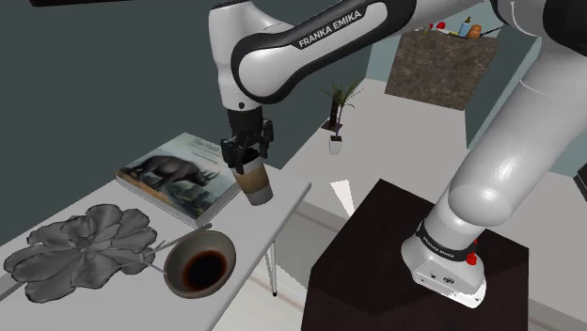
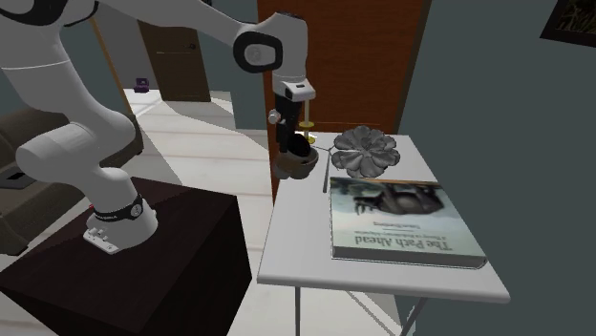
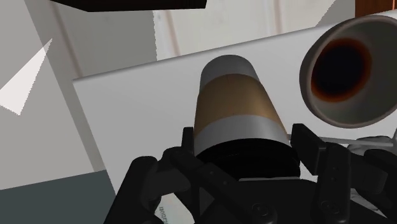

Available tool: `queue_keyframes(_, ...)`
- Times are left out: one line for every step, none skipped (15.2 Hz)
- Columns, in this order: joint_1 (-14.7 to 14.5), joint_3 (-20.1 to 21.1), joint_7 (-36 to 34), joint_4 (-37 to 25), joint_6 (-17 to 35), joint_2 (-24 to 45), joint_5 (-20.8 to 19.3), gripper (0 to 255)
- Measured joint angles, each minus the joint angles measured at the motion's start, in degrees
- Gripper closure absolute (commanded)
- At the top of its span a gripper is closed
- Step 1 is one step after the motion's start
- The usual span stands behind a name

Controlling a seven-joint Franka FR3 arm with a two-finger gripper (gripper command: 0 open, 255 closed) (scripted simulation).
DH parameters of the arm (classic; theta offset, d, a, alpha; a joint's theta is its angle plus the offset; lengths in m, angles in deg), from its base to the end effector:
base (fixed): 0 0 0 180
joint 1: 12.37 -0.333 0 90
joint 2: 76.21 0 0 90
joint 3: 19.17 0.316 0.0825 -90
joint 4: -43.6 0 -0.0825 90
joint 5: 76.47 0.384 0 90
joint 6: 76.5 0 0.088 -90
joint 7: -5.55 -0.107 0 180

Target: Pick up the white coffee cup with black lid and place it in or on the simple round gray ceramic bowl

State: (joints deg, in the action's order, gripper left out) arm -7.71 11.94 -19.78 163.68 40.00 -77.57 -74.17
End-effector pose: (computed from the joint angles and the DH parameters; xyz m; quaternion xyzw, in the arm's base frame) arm 0.4780 0.2415 0.4265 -0.9997 -0.0002 0.0240 0.0013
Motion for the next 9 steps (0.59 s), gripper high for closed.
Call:
queue_keyframes(0.0, 0.0, 0.1, -0.4, -0.7, -0.4, 0.2, 255)
queue_keyframes(0.0, 0.0, 0.1, -1.1, -1.5, -0.5, 0.3, 255)
queue_keyframes(0.0, -0.1, 0.2, -1.6, -2.4, -0.9, 0.5, 255)
queue_keyframes(0.0, -0.1, 0.2, -1.9, -2.9, -1.1, 0.6, 255)
queue_keyframes(-0.3, 0.3, -0.5, -2.7, -3.3, -0.8, 0.4, 255)
queue_keyframes(-0.8, 0.9, -1.6, -3.4, -3.9, -0.6, 0.3, 255)
queue_keyframes(-1.4, 1.5, -2.9, -4.5, -4.4, 0.0, 0.1, 255)
queue_keyframes(-2.0, 2.1, -4.3, -5.3, -4.7, 0.6, -0.2, 255)
queue_keyframes(-2.7, 2.9, -5.9, -6.3, -5.1, 1.3, -0.5, 255)
